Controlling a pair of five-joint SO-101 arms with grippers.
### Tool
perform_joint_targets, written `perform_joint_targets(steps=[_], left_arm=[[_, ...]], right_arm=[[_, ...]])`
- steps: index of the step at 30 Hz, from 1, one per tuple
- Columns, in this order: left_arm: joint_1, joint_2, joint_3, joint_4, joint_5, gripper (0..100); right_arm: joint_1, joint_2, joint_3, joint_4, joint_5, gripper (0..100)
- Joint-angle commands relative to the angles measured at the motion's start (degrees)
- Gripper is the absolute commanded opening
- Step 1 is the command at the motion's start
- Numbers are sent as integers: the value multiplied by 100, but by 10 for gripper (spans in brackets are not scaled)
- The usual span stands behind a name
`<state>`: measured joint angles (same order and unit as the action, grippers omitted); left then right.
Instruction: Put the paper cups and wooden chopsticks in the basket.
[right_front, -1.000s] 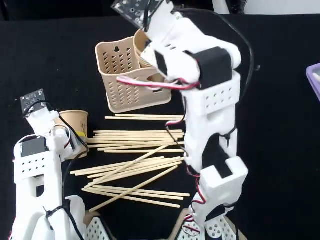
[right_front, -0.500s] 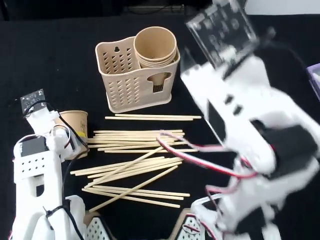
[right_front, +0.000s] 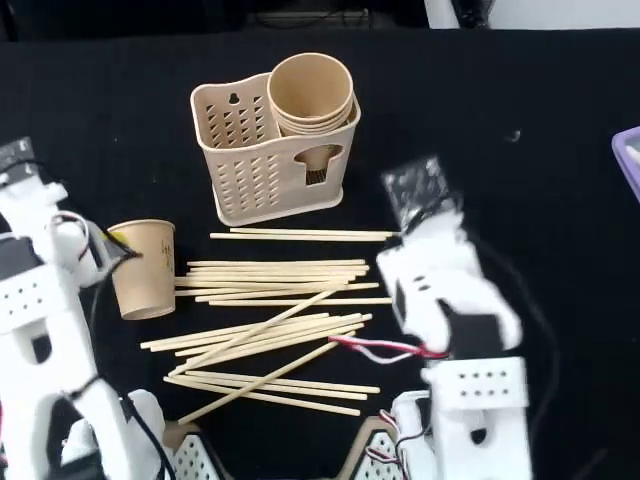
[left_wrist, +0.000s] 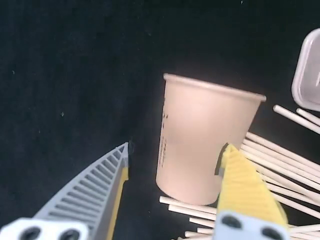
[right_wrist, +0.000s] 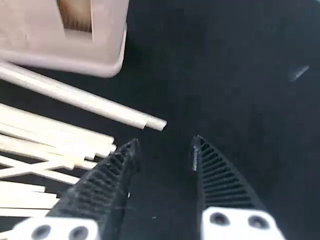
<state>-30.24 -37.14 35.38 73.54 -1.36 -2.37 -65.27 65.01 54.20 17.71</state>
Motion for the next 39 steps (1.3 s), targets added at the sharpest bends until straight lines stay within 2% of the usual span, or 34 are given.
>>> perform_joint_targets(steps=[1,5,7,11,17,19,23,25,28,34,39], left_arm=[[40,932,-1112,-26,0,294],[163,1996,-2211,18,1125,294],[207,2549,-2791,35,1407,294],[356,3692,-3855,378,1011,292],[462,5336,-5640,1108,914,289],[444,5802,-6237,1459,457,289],[462,6505,-7433,2655,-1609,289],[391,6734,-7767,2716,-2391,288],[198,6716,-7996,2725,-3174,288],[92,6409,-7653,2725,-4545,288],[127,5662,-6510,2725,-5512,288]], right_arm=[[105,-479,1305,-1073,-360,178],[105,-558,1490,-1160,-378,178],[105,-541,1534,-1160,-378,178],[97,-558,1613,-1160,-352,178],[70,-541,1622,-1160,-360,177],[70,-567,1666,-1160,-343,177],[79,-514,1710,-1354,-360,177],[79,-514,1710,-1354,-369,177],[70,-549,1754,-1354,-360,177],[70,-567,1780,-1363,-352,177],[70,-567,1780,-1363,-352,177]])
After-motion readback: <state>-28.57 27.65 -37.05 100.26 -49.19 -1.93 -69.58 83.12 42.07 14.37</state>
